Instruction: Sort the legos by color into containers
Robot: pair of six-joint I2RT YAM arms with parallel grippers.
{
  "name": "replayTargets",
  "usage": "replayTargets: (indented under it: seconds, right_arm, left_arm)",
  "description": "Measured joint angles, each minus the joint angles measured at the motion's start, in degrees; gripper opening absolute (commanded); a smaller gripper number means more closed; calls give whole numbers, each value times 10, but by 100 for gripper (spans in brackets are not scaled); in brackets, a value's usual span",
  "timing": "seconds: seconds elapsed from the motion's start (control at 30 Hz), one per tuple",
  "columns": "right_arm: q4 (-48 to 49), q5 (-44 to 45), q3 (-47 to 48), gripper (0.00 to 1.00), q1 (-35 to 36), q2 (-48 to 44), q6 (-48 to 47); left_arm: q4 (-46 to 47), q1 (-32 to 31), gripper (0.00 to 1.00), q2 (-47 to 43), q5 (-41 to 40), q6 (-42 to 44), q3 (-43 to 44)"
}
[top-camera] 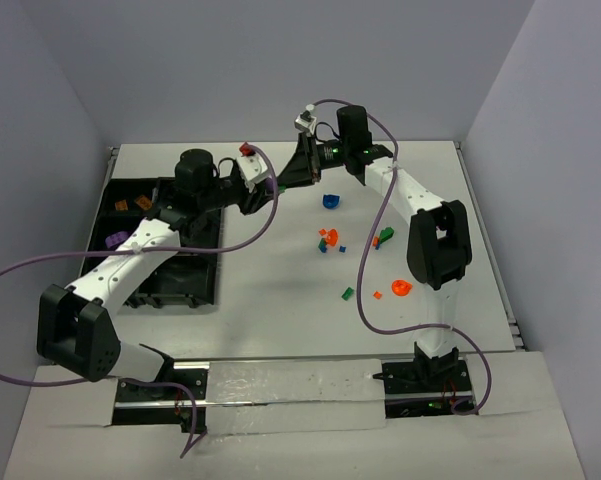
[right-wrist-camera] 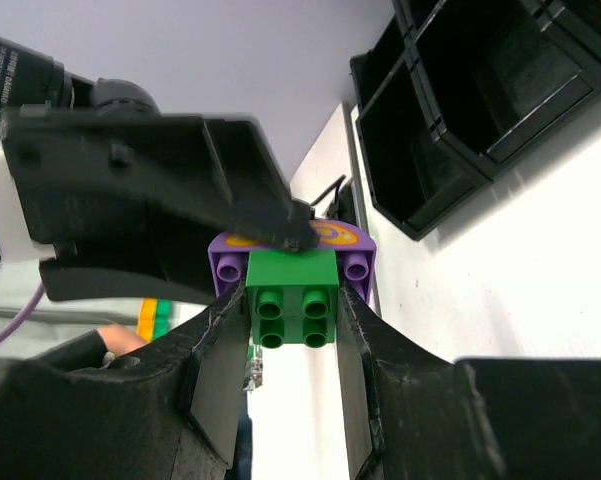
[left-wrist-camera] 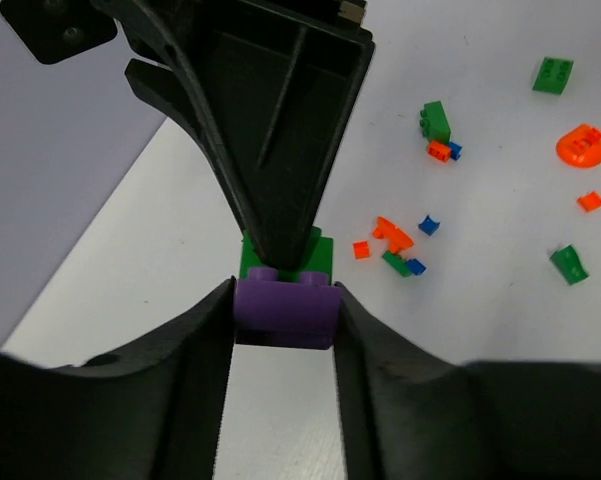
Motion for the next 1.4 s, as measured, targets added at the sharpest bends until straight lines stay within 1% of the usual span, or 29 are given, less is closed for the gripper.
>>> replayTargets:
  seconds: [0.03,0.23,0.3,0.37,0.4,0.43,0.57,0.63,0.7,0.8,0.87,0.93,1.0,1.07,1.2,1.4]
  right_arm:
    - [0,1,0,0,0,0,2]
    - [-4,2,0,0,-1,0,8]
    - [-5,0,0,0,-3,0,8]
    - [-5,-3,-1,0,-1,0,8]
    - [-5,-4,-3,0,-1,0,6]
    - [-4,-4,-4,0,-5,0,4]
    - [-11,-2,-10,0,-45,0,-7]
    - [-35,6,-10,0,-71,-1,-38]
    - [-86,22,-6,0,-95,-4,-93]
    - [-177,75,7,0,-116,-7,-188]
    - [-231,121,10,0,-114,-15,-250]
    - [-268,158,10,0,-107,-27,-291]
    - [-289,185,10,0,-99,-37,-320]
    - [-301,204,10,0,-94,-45,-338]
    - [-311,227,10,0,-85,-48,-360]
    - [-318,234,15,0,-75,-47,-372]
  left_arm:
    - [-1,0,36,0,0,3,0]
    - [-5,-1,26,-1,-2,25,0]
    - [-7,-1,17,-8,-4,33,-6]
    - [-8,0,5,-23,-5,43,-20]
    - [-15,3,1,-32,-6,45,-27]
    - [-27,10,0,-44,-7,47,-36]
    - [-81,51,0,-87,-14,53,-62]
    - [-105,76,0,-103,-17,54,-68]
    - [-133,126,0,-127,-18,52,-70]
    - [-180,221,0,-144,-30,34,-58]
    - [-229,287,0,-138,-41,24,-31]
    - [-263,346,0,-129,-57,12,-9]
    - [-284,389,1,-126,-70,0,-3]
    - [-299,406,2,-125,-87,-9,-6]
    - [-305,416,0,-124,-128,-27,-28]
    - [-306,429,2,-74,-187,-56,-30]
